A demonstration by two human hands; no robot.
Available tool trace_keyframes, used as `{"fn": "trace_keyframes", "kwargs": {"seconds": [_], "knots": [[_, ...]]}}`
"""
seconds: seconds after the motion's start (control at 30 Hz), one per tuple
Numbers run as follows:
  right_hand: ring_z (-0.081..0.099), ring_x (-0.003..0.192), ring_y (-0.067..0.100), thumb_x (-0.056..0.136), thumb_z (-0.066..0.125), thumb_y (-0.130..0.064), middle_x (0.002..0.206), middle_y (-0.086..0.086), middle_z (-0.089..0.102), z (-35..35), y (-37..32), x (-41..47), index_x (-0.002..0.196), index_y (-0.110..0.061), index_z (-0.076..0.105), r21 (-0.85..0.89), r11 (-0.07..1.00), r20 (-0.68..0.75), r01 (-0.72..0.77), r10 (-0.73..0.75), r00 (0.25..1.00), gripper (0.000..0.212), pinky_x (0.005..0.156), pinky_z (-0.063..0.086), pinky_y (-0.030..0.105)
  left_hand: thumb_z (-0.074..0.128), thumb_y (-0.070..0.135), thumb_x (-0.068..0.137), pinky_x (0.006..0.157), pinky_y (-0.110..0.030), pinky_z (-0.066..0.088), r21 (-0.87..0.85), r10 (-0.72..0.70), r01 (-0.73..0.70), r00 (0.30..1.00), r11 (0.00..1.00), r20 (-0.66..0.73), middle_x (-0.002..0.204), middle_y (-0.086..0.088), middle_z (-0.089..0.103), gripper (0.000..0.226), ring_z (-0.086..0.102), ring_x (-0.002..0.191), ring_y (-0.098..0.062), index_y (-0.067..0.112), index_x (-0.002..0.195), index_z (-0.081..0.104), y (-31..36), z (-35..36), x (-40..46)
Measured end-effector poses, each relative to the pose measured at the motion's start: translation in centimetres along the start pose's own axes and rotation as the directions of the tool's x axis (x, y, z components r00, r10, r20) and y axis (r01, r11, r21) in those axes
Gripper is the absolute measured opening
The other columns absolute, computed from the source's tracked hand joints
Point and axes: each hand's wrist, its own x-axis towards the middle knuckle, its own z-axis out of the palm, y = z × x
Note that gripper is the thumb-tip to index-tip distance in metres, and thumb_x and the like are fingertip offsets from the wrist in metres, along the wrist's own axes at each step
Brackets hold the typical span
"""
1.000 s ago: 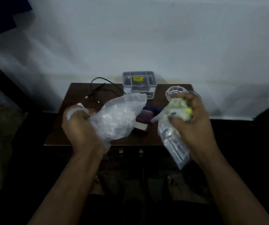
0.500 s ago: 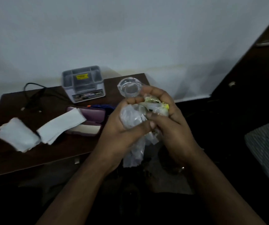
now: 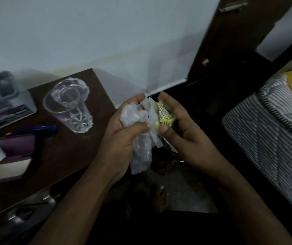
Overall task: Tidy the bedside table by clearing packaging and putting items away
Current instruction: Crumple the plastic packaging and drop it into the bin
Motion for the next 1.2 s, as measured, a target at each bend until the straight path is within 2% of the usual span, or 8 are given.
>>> {"fn": "trace_keyframes", "kwargs": {"seconds": [0.27, 0.57, 0.67, 0.77, 0.9, 1.0, 1.1, 1.2], "knots": [[0.051, 0.098, -0.016, 0.082, 0.082, -0.012, 0.113, -0.007, 0.053, -6.9, 5.5, 0.4, 0.111, -0.024, 0.059, -0.528, 0.832, -0.537, -0.168, -0.174, 0.825, 0.04, 0.077, 0.04, 0.001, 0.072, 0.007, 0.08, 0.078, -0.017, 0.054, 0.468, 0.172, -0.063, 0.966, 0.882, -0.195, 0.104, 0.019, 0.071, 0.04, 0.068, 0.095, 0.002, 0.023, 0.117, 0.068, -4.3, 2.0, 3.6], [0.053, 0.099, 0.017, 0.084, 0.077, -0.008, 0.119, 0.0, 0.045, -6.7, 11.0, 2.6, 0.105, -0.021, 0.049, -0.659, 0.706, -0.512, -0.26, -0.168, 0.842, 0.038, 0.069, 0.048, 0.03, 0.077, 0.005, 0.084, 0.067, -0.026, 0.059, 0.436, -0.045, 0.128, 0.98, 0.891, -0.195, 0.103, 0.002, 0.071, 0.049, 0.073, 0.084, -0.008, 0.02, 0.127, 0.058, -6.8, 4.0, 6.4], [0.05, 0.131, 0.035, 0.089, 0.072, -0.015, 0.153, 0.009, 0.034, -6.3, 13.8, 3.3, 0.144, -0.017, 0.043, -0.75, 0.501, -0.358, -0.432, 0.242, 0.902, 0.062, 0.095, 0.052, 0.045, 0.082, 0.015, 0.081, 0.079, -0.05, 0.063, 0.407, -0.106, 0.201, 0.964, 0.891, -0.243, 0.108, -0.01, 0.073, 0.049, 0.075, 0.093, -0.026, 0.012, 0.124, 0.058, -6.8, 4.4, 7.2], [0.023, 0.151, 0.045, 0.098, 0.063, -0.025, 0.171, 0.006, 0.0, -5.0, 15.8, 2.7, 0.163, -0.027, 0.008, -0.764, 0.338, -0.194, -0.549, 0.691, 0.696, 0.085, 0.116, 0.035, 0.059, 0.082, 0.015, 0.079, 0.082, -0.055, 0.062, 0.398, -0.147, 0.249, 0.952, 0.883, -0.269, 0.106, -0.011, 0.075, 0.044, 0.075, 0.093, -0.029, 0.012, 0.118, 0.063, -6.8, 4.6, 7.2], [0.064, 0.116, 0.035, 0.097, 0.056, -0.025, 0.129, 0.011, 0.063, -3.7, 14.1, 3.7, 0.132, -0.021, 0.058, -0.726, 0.514, -0.266, -0.458, 0.404, 0.875, 0.035, 0.087, 0.052, 0.038, 0.081, 0.01, 0.08, 0.077, -0.047, 0.063, 0.416, -0.125, 0.275, 0.927, 0.867, -0.352, 0.105, -0.005, 0.071, 0.047, 0.074, 0.092, -0.023, 0.017, 0.119, 0.057, -6.7, 4.3, 7.3], [0.071, 0.094, 0.029, 0.099, 0.052, -0.023, 0.099, 0.004, 0.072, -3.9, 12.0, 4.9, 0.109, -0.019, 0.067, -0.499, 0.725, -0.438, -0.475, 0.262, 0.86, 0.018, 0.081, 0.058, 0.039, 0.077, 0.009, 0.08, 0.067, -0.034, 0.059, 0.402, -0.105, 0.278, 0.91, 0.872, -0.401, 0.099, 0.0, 0.067, 0.044, 0.071, 0.088, -0.019, 0.023, 0.114, 0.054, -6.5, 4.0, 7.6], [0.062, 0.125, 0.015, 0.103, 0.05, -0.045, 0.13, -0.012, 0.063, -4.1, 10.0, 5.0, 0.145, -0.032, 0.05, 0.048, 0.942, -0.365, -0.334, 0.327, 0.872, 0.044, 0.105, 0.052, 0.045, 0.071, 0.011, 0.081, 0.068, -0.038, 0.059, 0.356, -0.156, 0.303, 0.909, 0.884, -0.386, 0.102, -0.008, 0.069, 0.041, 0.072, 0.09, -0.025, 0.018, 0.116, 0.052, -6.3, 4.1, 8.0], [0.041, 0.147, 0.011, 0.097, 0.056, -0.05, 0.16, -0.007, 0.041, -3.5, 8.9, 4.3, 0.16, -0.033, 0.026, 0.072, 0.968, -0.036, -0.24, 0.243, 0.969, 0.072, 0.121, 0.038, 0.044, 0.069, 0.016, 0.077, 0.081, -0.059, 0.061, 0.111, -0.347, 0.396, 0.885, 0.911, -0.309, 0.113, -0.029, 0.068, 0.054, 0.073, 0.097, -0.042, 0.005, 0.128, 0.053, -6.4, 4.7, 8.2]]}}
